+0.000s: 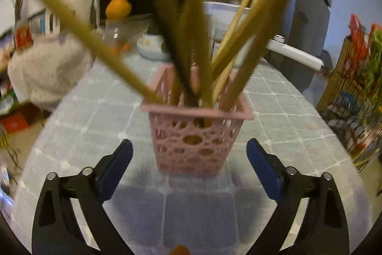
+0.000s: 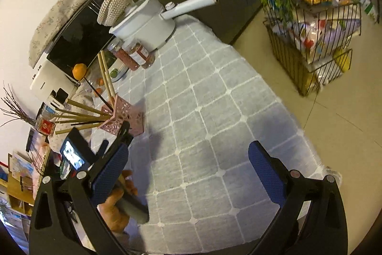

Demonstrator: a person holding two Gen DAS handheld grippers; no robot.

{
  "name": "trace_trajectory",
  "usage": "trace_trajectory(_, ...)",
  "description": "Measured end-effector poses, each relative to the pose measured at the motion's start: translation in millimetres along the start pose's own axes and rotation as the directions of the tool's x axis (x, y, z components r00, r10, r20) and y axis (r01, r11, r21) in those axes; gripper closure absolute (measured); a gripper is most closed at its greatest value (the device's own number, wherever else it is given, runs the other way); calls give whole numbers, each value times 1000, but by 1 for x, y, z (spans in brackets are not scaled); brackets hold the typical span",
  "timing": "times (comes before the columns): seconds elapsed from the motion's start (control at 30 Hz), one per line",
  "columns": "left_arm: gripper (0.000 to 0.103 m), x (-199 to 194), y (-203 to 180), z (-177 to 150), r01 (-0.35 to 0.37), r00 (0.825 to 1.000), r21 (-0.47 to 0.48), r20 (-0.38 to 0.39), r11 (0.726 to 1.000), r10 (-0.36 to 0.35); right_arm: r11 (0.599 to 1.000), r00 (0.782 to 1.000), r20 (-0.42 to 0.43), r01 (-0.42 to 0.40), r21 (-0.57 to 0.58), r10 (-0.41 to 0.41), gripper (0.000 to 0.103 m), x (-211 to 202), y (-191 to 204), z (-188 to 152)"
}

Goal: Organize utensils
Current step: 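Move the left tool to the pink basket and grasp its rim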

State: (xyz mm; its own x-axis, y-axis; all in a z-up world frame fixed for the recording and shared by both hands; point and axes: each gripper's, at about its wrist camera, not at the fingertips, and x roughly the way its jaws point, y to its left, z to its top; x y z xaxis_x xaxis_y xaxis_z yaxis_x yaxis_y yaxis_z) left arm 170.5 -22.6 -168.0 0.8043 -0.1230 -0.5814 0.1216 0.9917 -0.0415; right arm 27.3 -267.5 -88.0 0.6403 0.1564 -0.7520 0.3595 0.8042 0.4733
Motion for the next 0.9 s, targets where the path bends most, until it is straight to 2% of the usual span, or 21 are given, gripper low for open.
trace_trajectory(0.1, 21, 11, -3, 3, 5, 1000, 17, -30, 1000, -4, 1000, 1000, -3, 23, -17, -23, 5, 2, 0, -2)
trace_trajectory(0.17, 23, 18, -3, 9, -17, 999, 22, -28, 1000, 17, 999, 1000, -2, 30, -17, -30, 5, 2, 0, -3)
trace_trajectory(0.3, 25, 24, -9, 20, -61, 998, 87, 20, 994, 59, 998, 999, 4, 53, -34, -53, 5, 2, 1, -3)
trace_trajectory(0.33, 29, 25, -10, 21, -63, 998, 102, 27, 993, 60, 998, 998, 0, 57, -38, -57, 5, 3, 2, -3)
trace_trajectory(0.37, 37, 26, -13, 23, -60, 998, 120, 32, 991, 56, 998, 998, -7, 59, -36, -59, 5, 5, 1, -3)
trace_trajectory(0.5, 38, 28, -23, 25, -68, 998, 175, 19, 982, 66, 999, 998, -34, 54, -3, -54, 5, 9, -6, -2)
trace_trajectory(0.57, 38, 21, -36, 21, -89, 996, 220, 43, 971, 82, 999, 998, -36, 50, 10, -50, 5, 8, -9, -1)
trace_trajectory(0.67, 38, -6, -44, -1, -137, 989, 345, 99, 929, 109, 998, 999, -26, 48, 27, -48, 5, 4, -14, 0)
trace_trajectory(0.77, 38, -37, -54, -28, -183, 982, 493, 128, 850, 137, 998, 999, -10, 41, 42, -40, 5, -3, -18, 1)
trace_trajectory(0.83, 38, -56, -61, -47, -245, 969, 591, 141, 769, 201, 998, 999, 1, 33, 61, -33, 5, -8, -22, 1)
trace_trajectory(0.87, 38, -59, -64, -52, -265, 964, 617, 141, 741, 227, 997, 1000, 4, 25, 73, -25, 5, -11, -25, 2)
trace_trajectory(0.9, 38, -64, -67, -59, -296, 952, 656, 147, 694, 268, 997, 1000, 6, 22, 78, -22, 5, -12, -26, 2)
